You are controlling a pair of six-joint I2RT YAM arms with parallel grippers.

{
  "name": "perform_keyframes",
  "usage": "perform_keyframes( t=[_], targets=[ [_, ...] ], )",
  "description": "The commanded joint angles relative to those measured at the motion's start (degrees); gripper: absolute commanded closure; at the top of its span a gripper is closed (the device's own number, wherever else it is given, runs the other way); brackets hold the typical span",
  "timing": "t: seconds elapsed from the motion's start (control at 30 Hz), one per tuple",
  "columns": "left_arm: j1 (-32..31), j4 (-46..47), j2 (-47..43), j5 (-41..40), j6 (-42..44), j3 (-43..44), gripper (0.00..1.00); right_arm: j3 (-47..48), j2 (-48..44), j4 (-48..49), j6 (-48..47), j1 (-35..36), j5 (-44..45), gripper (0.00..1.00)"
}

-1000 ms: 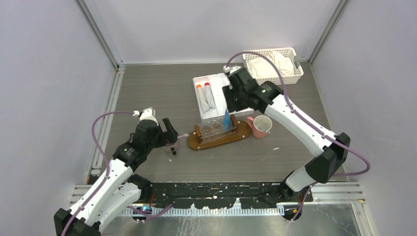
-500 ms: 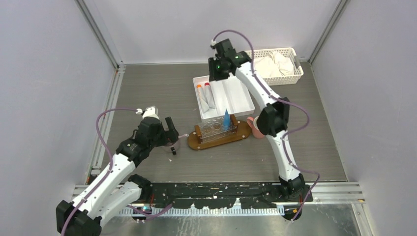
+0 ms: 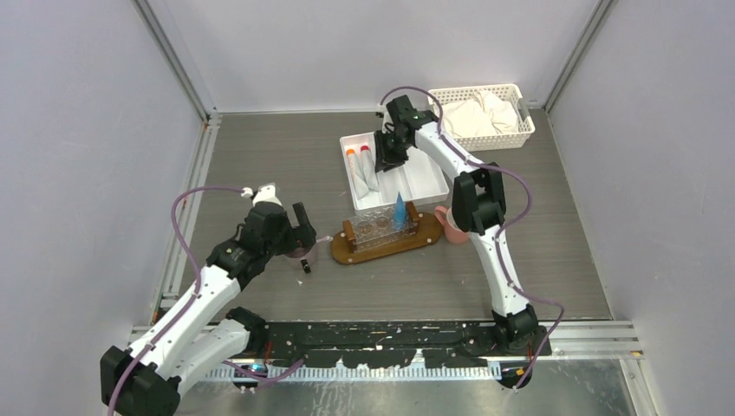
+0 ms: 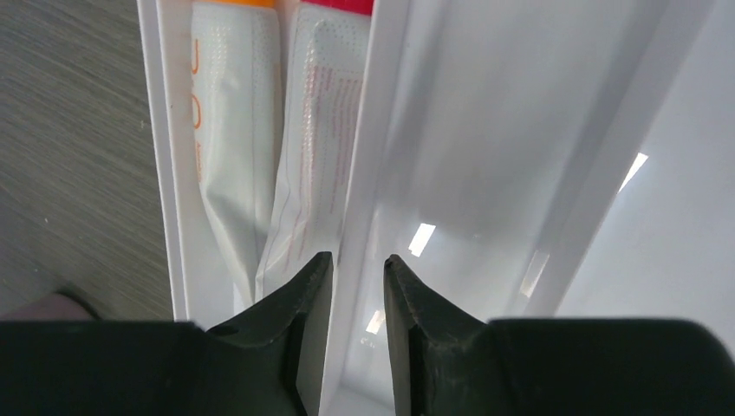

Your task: Prepare toiletry sets of a toothbrush and toothpaste on the tray

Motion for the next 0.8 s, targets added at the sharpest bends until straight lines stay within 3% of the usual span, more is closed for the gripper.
perform_keyframes(
  t=[0.0, 0.27, 0.47, 0.77],
  targets=[
    [0.2, 3.2, 0.2, -0.6, 0.4, 1.3, 0.00, -6.5, -9.2, 7.2, -2.9, 2.0, -2.8, 0.66],
    [0.2, 3.2, 0.9, -1.2, 0.3, 1.2, 0.00, -4.1, -8.1, 8.8, -3.4, 3.2, -5.2, 0.63],
    [0.2, 2.9, 1.5, -1.8, 0.9, 1.7, 0.00, 2.7, -1.6, 4.0, -2.7, 3.4, -1.5, 0.62],
    [0.2, 3.4, 2.4, -1.8, 0.9, 1.9, 0.00, 4.8, 2.9, 1.4, -3.6, 3.3, 2.4, 0.61]
  ],
)
